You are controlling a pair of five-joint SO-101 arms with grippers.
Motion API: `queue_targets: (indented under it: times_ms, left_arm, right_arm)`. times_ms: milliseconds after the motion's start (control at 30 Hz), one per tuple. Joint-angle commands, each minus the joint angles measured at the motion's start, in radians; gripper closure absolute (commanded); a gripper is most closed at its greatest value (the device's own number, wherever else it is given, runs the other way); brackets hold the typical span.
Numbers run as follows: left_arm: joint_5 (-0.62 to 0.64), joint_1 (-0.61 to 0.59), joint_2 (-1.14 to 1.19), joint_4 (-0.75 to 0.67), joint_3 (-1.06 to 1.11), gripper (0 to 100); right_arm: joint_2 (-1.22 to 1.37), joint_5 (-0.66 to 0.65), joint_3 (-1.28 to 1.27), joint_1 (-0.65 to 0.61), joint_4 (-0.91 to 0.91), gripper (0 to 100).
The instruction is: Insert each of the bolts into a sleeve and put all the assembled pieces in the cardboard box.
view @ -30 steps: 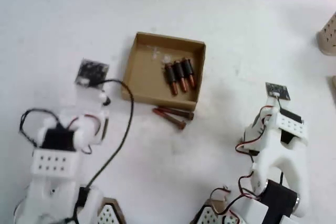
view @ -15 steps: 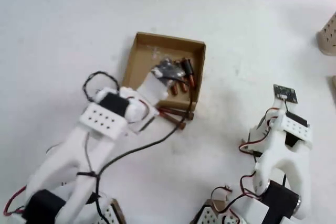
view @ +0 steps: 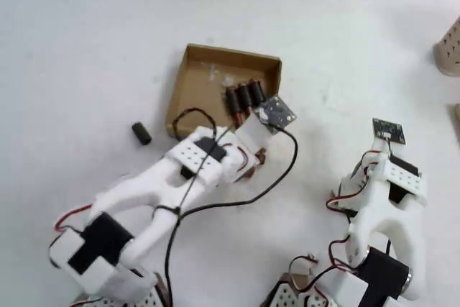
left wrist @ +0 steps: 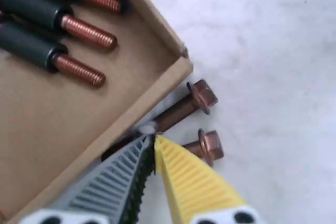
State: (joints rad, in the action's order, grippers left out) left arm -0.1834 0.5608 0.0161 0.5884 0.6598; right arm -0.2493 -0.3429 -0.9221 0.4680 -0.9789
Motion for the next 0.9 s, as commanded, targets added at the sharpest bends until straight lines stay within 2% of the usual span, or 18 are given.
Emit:
queue_targets:
  times_ms: [0, 200, 433, 767, 867]
  left_arm:
    - [0.008, 0.010, 0.059, -0.098, -0.055, 98]
    - [0.009, 0.008, 0.070, -0.011, -0.103, 98]
    - [0.005, 0.001, 0.061, 0.181, -0.103, 98]
    - [0.006, -0.024, 0.061, 0.295, -0.103, 98]
    - [0.003, -0.031, 0.059, 0.290, -0.103, 98]
  right_arm:
    - [-0.039, -0.012, 0.006, 0.008, 0.021, 98.1]
    - [-0.039, -0.012, 0.006, 0.008, 0.021, 98.1]
    - [-0.039, -0.012, 0.006, 0.008, 0.021, 98.1]
    - [-0.039, -0.012, 0.006, 0.008, 0.021, 98.1]
    - [-0.039, -0.012, 0.006, 0.008, 0.021, 98.1]
